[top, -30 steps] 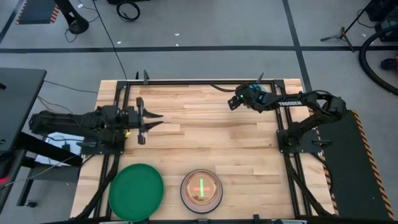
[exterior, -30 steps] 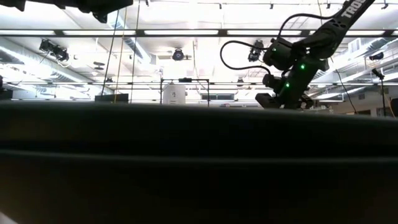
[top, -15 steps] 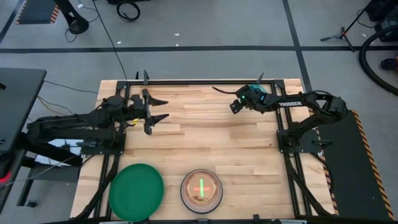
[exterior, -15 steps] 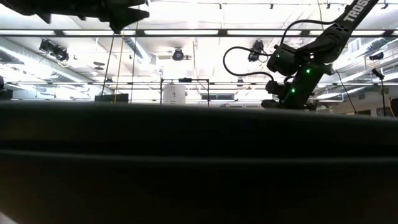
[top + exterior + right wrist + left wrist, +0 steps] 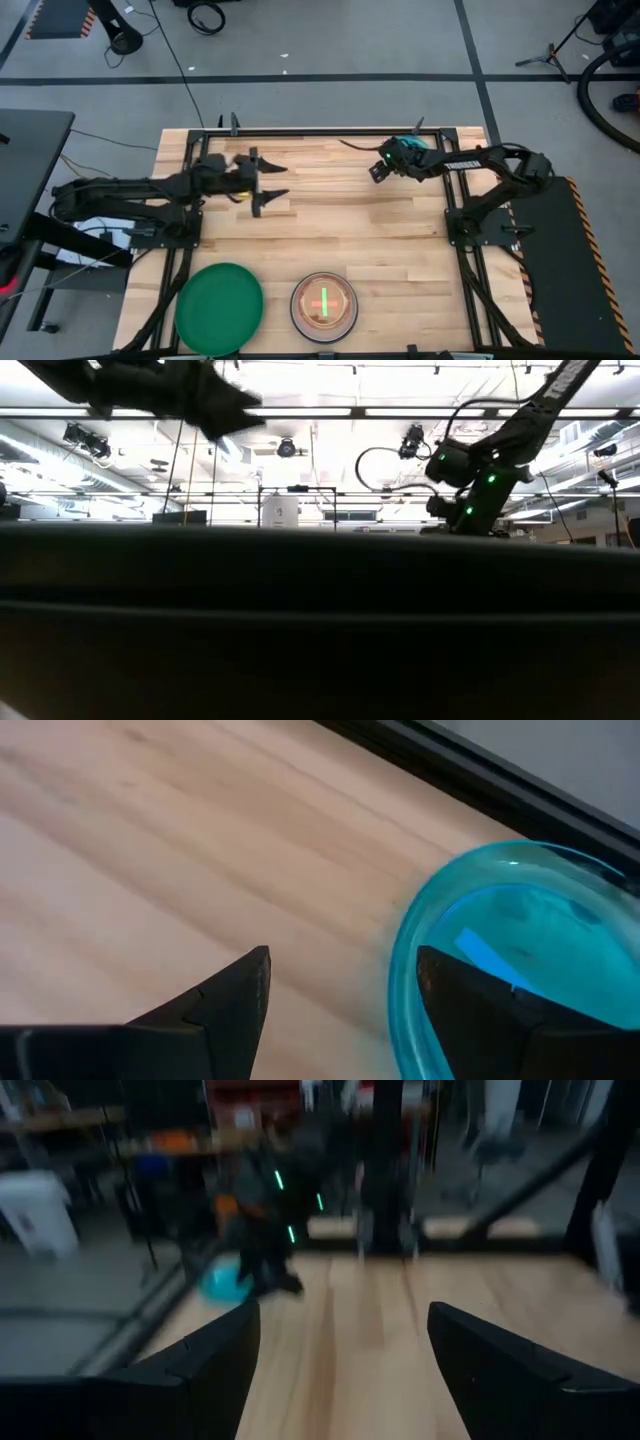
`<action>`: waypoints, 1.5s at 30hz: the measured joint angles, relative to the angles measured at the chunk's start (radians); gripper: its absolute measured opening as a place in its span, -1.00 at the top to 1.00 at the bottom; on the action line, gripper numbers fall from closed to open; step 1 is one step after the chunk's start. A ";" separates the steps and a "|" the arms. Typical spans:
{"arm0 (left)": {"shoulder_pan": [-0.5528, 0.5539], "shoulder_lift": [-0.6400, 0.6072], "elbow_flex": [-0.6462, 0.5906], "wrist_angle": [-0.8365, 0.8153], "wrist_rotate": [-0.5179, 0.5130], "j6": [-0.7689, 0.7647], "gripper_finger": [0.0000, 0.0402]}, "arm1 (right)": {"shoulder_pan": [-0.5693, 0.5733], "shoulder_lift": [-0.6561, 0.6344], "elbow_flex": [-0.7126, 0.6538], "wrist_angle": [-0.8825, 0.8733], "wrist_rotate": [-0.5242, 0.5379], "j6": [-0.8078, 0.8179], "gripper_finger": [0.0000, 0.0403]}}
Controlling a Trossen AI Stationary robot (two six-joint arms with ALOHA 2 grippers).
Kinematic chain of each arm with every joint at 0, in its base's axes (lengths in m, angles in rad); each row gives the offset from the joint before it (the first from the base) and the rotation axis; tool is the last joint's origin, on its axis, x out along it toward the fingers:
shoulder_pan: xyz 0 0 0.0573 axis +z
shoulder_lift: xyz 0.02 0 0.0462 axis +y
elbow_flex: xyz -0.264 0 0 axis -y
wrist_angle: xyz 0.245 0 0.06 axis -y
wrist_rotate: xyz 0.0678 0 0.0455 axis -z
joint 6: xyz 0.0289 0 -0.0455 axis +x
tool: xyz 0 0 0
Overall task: Stack plastic plates
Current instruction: Stack the blue plate on top of the light green plate
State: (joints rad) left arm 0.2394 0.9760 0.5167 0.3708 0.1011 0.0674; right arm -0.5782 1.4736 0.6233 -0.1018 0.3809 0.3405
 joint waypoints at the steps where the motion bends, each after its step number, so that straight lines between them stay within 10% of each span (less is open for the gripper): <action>1: 0.000 0.024 0.000 -0.014 0.000 0.001 -0.46 | -0.009 0.025 0.015 -0.007 -0.001 0.000 -0.29; 26: -0.007 0.595 0.000 0.145 -0.029 0.180 -0.46 | -0.094 0.195 0.104 -0.054 0.117 0.185 0.00; 45: -0.049 0.545 0.000 0.171 -0.030 0.176 -0.46 | -0.044 0.194 0.046 0.073 0.098 0.256 0.85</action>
State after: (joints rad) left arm 0.1907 1.5207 0.5164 0.5415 0.0716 0.2437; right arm -0.6218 1.6672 0.6693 -0.0289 0.4793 0.5964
